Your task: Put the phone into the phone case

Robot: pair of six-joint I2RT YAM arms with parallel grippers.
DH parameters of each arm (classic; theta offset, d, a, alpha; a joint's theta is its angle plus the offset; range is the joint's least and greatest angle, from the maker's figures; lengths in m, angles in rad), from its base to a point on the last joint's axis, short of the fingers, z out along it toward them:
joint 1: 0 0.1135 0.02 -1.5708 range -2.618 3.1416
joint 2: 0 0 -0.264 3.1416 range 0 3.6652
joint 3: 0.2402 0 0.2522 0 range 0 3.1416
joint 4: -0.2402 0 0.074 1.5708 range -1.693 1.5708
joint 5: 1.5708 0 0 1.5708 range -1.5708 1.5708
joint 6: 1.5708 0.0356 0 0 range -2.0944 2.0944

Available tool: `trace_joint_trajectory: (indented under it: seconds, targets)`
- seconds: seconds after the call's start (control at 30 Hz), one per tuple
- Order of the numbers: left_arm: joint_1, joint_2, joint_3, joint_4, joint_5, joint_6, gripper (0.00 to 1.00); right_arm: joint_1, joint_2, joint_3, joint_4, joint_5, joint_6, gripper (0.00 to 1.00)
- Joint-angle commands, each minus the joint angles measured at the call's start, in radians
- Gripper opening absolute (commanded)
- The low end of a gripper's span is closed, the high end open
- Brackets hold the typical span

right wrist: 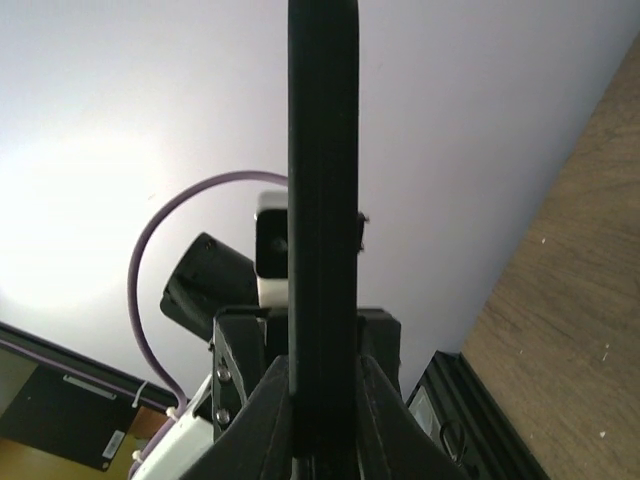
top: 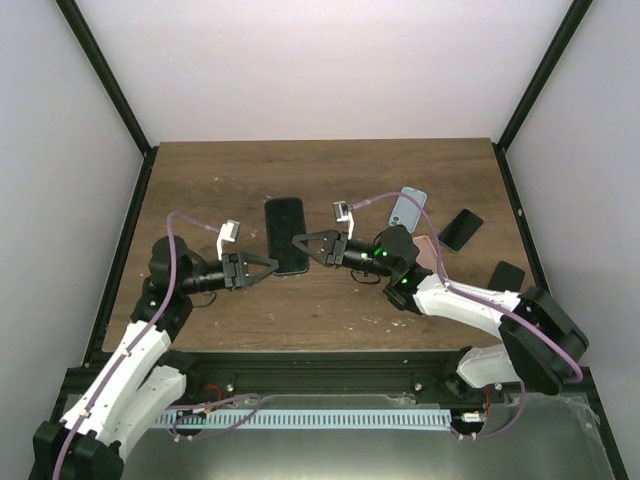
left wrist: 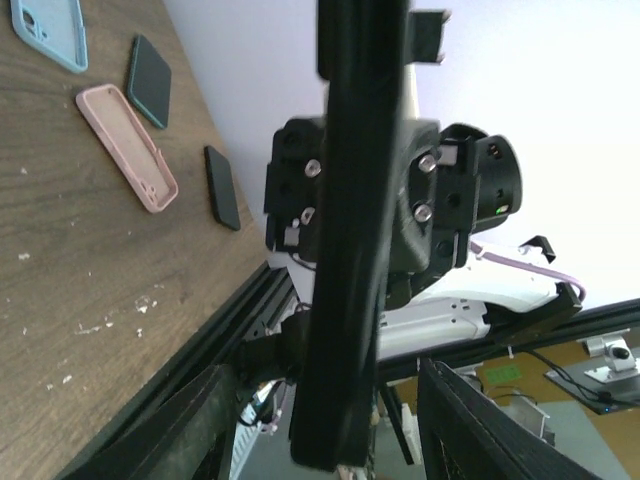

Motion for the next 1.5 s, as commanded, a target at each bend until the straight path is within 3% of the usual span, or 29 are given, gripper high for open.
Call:
trace_joint_trajectory:
  seconds: [0.0,0.1,0.27,0.33,0.47,0.53,0.7,0.83,1.0,1.3,1.47]
  targets:
    - [-0.025,-0.003,-0.030,0.069,-0.002,-0.053,0.51,0.004,-0.036,0.068,0.037,0.076,-0.036,0.01]
    - [-0.025,0.003,-0.027,0.067,0.000,-0.051,0.44,0.003,-0.026,0.076,0.041,0.083,-0.034,0.01]
    - [-0.025,0.027,0.020,-0.058,-0.029,0.033,0.06,0.003,-0.018,0.081,0.024,0.083,-0.048,0.06]
    - [-0.025,0.042,0.038,-0.097,-0.034,0.064,0.00,0.003,-0.017,0.082,0.015,0.077,-0.061,0.10]
    - [-0.025,0.053,0.046,-0.113,-0.046,0.086,0.00,0.004,-0.019,0.071,-0.004,0.061,-0.078,0.13]
    - [-0.025,0.052,0.050,-0.113,-0.046,0.094,0.00,0.004,-0.027,0.062,-0.008,0.053,-0.096,0.06]
    - [-0.025,0.025,0.078,-0.131,-0.059,0.114,0.45,0.004,-0.068,0.050,-0.090,0.005,-0.198,0.01]
    - [-0.025,-0.008,0.096,-0.089,-0.080,0.108,0.52,0.004,-0.090,-0.002,-0.052,-0.099,-0.246,0.01]
    - [-0.025,-0.006,0.103,-0.018,-0.109,0.082,0.47,0.014,-0.121,-0.035,-0.028,-0.181,-0.281,0.01]
    - [-0.024,0.009,0.106,0.048,-0.131,0.045,0.31,0.039,-0.193,-0.052,-0.154,-0.209,-0.364,0.02]
    - [-0.024,0.012,0.135,-0.066,-0.181,0.129,0.05,0.040,-0.212,-0.058,-0.194,-0.201,-0.385,0.03]
